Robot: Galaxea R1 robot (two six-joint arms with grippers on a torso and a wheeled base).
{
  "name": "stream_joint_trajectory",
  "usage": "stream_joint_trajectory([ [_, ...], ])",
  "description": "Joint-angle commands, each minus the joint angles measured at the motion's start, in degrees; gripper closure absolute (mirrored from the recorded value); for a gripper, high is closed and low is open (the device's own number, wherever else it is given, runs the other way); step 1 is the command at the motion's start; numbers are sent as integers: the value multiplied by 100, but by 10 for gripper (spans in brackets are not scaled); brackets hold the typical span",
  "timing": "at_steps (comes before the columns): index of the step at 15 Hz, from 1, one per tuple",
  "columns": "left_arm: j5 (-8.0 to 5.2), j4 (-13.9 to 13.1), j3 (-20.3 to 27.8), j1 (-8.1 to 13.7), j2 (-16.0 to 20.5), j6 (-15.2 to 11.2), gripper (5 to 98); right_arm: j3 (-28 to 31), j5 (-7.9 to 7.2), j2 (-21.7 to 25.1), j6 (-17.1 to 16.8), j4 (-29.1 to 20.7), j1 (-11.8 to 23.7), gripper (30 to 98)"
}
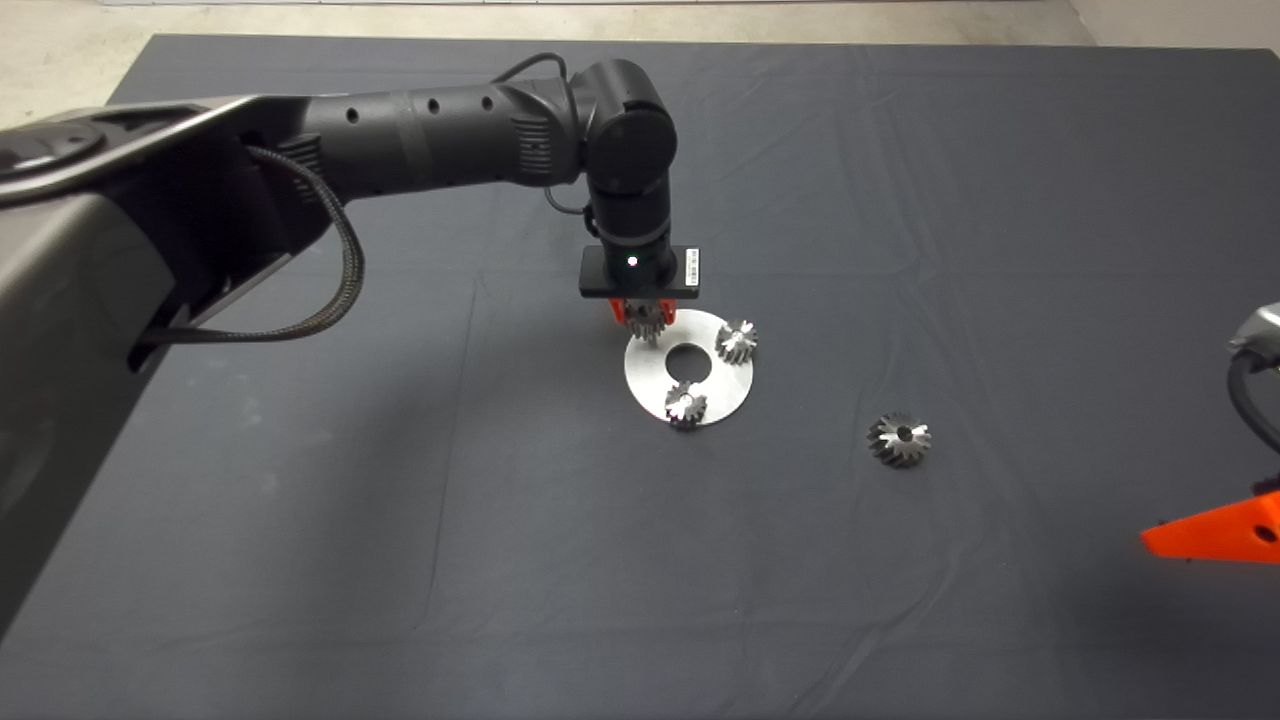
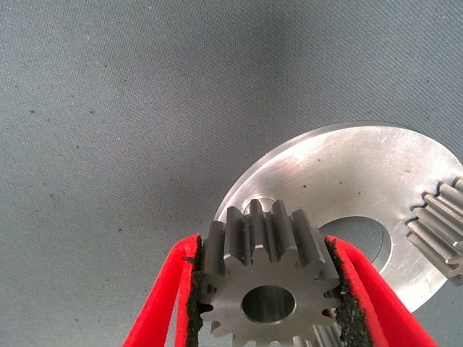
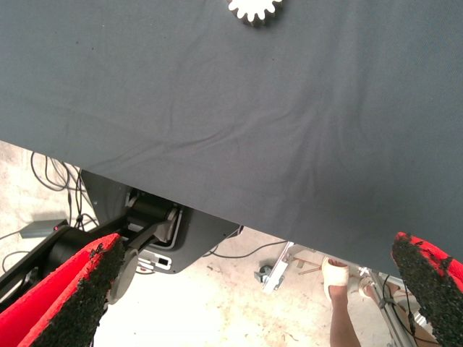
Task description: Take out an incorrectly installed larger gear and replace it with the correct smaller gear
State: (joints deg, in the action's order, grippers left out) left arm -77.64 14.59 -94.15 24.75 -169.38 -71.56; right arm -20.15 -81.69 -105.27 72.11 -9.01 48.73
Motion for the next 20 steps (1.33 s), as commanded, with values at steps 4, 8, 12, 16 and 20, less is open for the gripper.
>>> stream_joint_trajectory([
  [4, 91, -53, -15, 12, -30, -25, 682, 13, 12, -25, 49, -171, 85, 308],
  [8, 128, -53, -14, -57, -30, -25, 682, 13, 4, -17, 49, -173, 85, 308],
  [12, 135, -53, -14, -145, -30, -16, 682, 13, 4, -8, 49, -171, 85, 308],
  [16, 91, -49, 17, -207, -30, -25, 682, 13, 8, -17, 49, -171, 85, 308],
  [20, 126, -45, -6, -163, -30, -16, 682, 13, 4, 3, 49, -163, 85, 308],
])
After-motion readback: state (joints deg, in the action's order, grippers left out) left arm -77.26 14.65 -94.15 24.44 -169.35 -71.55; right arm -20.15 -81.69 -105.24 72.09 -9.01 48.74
